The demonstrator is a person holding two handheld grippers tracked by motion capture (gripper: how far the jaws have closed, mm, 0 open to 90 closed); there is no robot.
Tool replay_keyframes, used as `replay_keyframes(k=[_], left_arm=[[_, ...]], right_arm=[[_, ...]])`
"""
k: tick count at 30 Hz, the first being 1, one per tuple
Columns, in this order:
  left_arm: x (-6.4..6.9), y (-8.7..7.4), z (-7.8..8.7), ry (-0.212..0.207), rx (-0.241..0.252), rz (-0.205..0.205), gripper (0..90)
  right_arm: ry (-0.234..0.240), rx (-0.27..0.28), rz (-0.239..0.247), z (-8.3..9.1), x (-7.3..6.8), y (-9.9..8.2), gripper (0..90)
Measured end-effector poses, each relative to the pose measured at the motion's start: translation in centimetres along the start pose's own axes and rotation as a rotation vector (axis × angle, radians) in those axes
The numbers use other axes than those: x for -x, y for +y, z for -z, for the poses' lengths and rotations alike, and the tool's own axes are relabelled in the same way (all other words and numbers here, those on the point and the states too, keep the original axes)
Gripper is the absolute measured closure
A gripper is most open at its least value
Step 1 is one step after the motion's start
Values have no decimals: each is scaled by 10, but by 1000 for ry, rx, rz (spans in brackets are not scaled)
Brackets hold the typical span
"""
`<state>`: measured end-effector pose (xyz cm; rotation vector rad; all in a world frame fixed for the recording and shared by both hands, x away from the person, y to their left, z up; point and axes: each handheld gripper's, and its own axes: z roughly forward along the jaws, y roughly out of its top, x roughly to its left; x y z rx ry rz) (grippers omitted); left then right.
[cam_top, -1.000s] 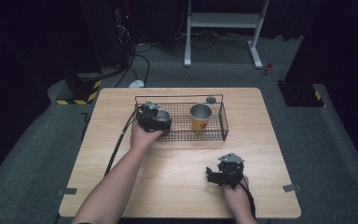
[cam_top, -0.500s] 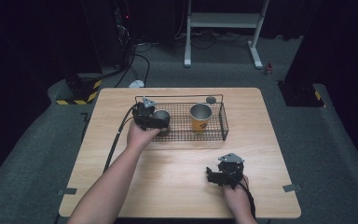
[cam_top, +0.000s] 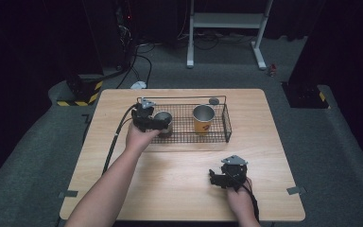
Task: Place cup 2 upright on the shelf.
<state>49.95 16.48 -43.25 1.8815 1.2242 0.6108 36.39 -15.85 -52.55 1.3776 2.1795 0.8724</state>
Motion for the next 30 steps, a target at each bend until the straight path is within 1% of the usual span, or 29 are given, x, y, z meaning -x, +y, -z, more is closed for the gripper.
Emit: replay_keyframes(k=[6, 9, 14, 17, 18, 24, 27, 30], left_arm=[[-1, -1, 2, -11, 6, -6, 4], [-1, -2, 3, -19, 15, 4, 6], [-3, -5, 7, -26, 23, 4, 18], [-6, -7, 8, -26, 19, 5, 25], [-6, -8, 9, -29, 18, 10, 26], [-9, -13, 11, -33, 14, 8, 26], [-10, -16, 12, -38, 14, 16, 26], [-10, -19, 13, -35, 7, 9, 26]], right_arm=[[0, 0, 0, 0, 0, 0, 99], [0, 0, 0, 0, 0, 0, 99], [0, 0, 0, 0, 0, 0, 99], [0, 0, 1, 0, 0, 0, 100], [0, 0, 1, 0, 0, 0, 100], [0, 0, 0, 0, 0, 0, 100], [0, 0, 1, 0, 0, 0, 100], [0, 0, 0, 0, 0, 0, 100]])
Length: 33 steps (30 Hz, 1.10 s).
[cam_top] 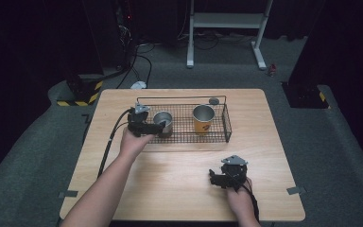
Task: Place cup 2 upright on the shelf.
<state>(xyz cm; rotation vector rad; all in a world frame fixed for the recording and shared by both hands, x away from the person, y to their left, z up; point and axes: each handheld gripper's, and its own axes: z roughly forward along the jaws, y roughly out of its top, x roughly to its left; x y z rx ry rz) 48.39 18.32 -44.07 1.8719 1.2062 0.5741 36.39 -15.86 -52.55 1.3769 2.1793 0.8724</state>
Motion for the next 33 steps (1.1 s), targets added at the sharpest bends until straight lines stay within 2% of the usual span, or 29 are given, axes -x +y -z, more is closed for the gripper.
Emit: replay_keyframes(k=[11, 20, 33], left_arm=[[1, -12, 7, -27, -12, 11, 27], [4, -21, 19, -44, -9, 7, 27], [-6, -45, 44, -67, -25, 17, 25]], right_arm=[[0, 0, -1, 0, 0, 0, 100], [0, 0, 0, 0, 0, 0, 100], [0, 0, -1, 0, 0, 0, 100]])
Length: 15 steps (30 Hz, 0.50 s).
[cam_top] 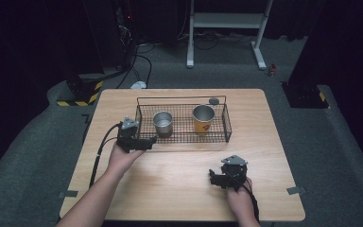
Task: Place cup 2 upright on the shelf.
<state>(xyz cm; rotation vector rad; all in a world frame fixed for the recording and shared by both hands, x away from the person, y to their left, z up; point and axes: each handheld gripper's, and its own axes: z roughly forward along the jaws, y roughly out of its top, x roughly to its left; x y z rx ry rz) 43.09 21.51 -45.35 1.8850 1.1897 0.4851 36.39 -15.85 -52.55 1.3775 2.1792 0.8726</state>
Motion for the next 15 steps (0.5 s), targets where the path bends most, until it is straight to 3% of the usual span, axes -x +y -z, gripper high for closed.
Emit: replay_keyframes(k=[6, 15], left_arm=[[-5, -14, 11, -30, -28, -26, 25], [-15, -49, 18, -7, -131, -39, 42]], right_arm=[[0, 0, 0, 0, 0, 0, 100], [0, 0, -1, 0, 0, 0, 99]])
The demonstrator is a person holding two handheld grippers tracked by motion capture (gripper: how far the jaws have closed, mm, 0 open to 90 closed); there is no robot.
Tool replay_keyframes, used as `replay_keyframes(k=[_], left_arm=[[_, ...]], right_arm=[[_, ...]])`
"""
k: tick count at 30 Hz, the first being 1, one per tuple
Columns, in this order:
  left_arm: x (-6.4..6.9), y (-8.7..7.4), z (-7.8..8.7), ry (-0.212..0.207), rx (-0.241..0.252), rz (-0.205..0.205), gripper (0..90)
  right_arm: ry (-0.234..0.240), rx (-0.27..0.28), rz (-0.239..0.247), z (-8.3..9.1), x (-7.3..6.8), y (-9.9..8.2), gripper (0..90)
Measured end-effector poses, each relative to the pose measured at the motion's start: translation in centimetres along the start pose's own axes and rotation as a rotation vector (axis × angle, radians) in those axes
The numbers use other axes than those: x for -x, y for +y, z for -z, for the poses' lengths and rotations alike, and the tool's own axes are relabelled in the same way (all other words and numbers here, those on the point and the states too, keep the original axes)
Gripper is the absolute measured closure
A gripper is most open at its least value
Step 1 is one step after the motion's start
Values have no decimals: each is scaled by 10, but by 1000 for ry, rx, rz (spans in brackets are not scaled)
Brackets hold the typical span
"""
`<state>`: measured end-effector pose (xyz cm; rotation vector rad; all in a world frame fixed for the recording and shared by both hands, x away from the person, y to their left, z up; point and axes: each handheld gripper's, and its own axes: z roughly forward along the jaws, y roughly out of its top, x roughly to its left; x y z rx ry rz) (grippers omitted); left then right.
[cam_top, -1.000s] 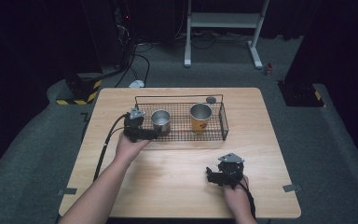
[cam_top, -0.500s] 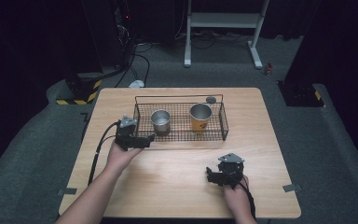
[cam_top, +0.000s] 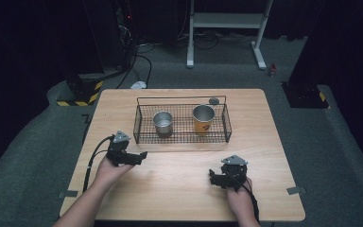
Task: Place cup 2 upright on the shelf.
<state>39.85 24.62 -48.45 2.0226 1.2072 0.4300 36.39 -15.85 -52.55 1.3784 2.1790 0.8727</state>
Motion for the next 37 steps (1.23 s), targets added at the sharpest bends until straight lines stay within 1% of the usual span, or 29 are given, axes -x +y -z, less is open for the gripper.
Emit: replay_keyframes(k=[1, 2, 3, 5, 8, 10, 11, 12, 13, 14, 15, 16, 17, 18, 20, 23, 24, 25, 26, 27, 29, 30, 31, 32, 33, 35, 37], left_arm=[[0, 0, 0, 0, 0, 0, 43], [-4, -9, 0, 8, -23, -8, 47], [-4, -13, 0, 10, -29, -3, 51], [-6, -24, 0, 18, -52, -6, 55], [-8, -38, 2, 24, -68, -3, 60], [-10, -49, 4, 42, -76, -9, 60], [-11, -56, 6, 64, -74, -10, 60], [-12, -60, 7, 77, -72, -12, 61], [-12, -65, 8, 95, -46, -21, 60], [-11, -71, 10, 99, -15, -20, 53], [-11, -73, 13, 108, -10, -3, 57], [-9, -75, 15, 120, -9, 17, 66], [-7, -75, 15, 147, -16, 14, 65], [-5, -75, 14, 164, -15, 18, 55], [-5, -74, 13, 164, -23, 27, 43], [-3, -72, 11, 180, -30, 39, 22], [-1, -71, 10, 177, -28, 51, 19], [0, -70, 9, 182, -30, 43, 19], [1, -70, 8, 180, -26, 56, 18], [2, -70, 7, 180, -28, 57, 18], [3, -69, 6, 183, -25, 51, 22], [5, -69, 6, 182, -25, 56, 27], [6, -68, 6, 184, -27, 49, 33], [8, -68, 5, 187, -21, 51, 39], [10, -68, 5, 182, -20, 60, 43], [11, -68, 4, 183, -20, 45, 45], [12, -67, 4, 181, -19, 50, 44]], right_arm=[[0, 0, 0, 0, 0, 0, 99], [0, 0, 1, 0, 0, 0, 99], [0, 0, 1, 0, 0, 0, 99], [0, 0, 1, 0, 0, 0, 99], [0, 0, 1, 0, 0, 0, 99], [0, 2, -1, 0, 0, 0, 99], [0, 1, -2, 0, 0, 0, 99], [0, 2, 0, 0, 0, 0, 99], [0, 1, -1, 0, 0, 0, 99], [0, 2, 1, 0, 0, 0, 99], [0, 1, -1, 0, 0, 0, 98], [0, 1, -1, 0, 0, 0, 98], [-1, 1, -3, 0, 0, 0, 97], [-1, 1, -2, 0, 0, 0, 97], [-3, 1, -5, 0, 0, -1, 96], [-8, 1, -7, 1, 0, -1, 96], [-9, -1, -12, 1, -1, -1, 96], [-10, -1, -12, 1, -1, -1, 97], [-11, -1, -13, 1, -1, -1, 98], [-12, -1, -15, 1, -1, -1, 98], [-15, 0, -17, 1, -1, -1, 98], [-17, 0, -18, 1, -2, -1, 99], [-17, 0, -19, 1, -2, -1, 99], [-17, 0, -19, 1, -2, -1, 99], [-17, 0, -19, 1, -2, -2, 99], [-17, 0, -20, 1, -2, -2, 99], [-17, 0, -19, 1, -2, -1, 99]])
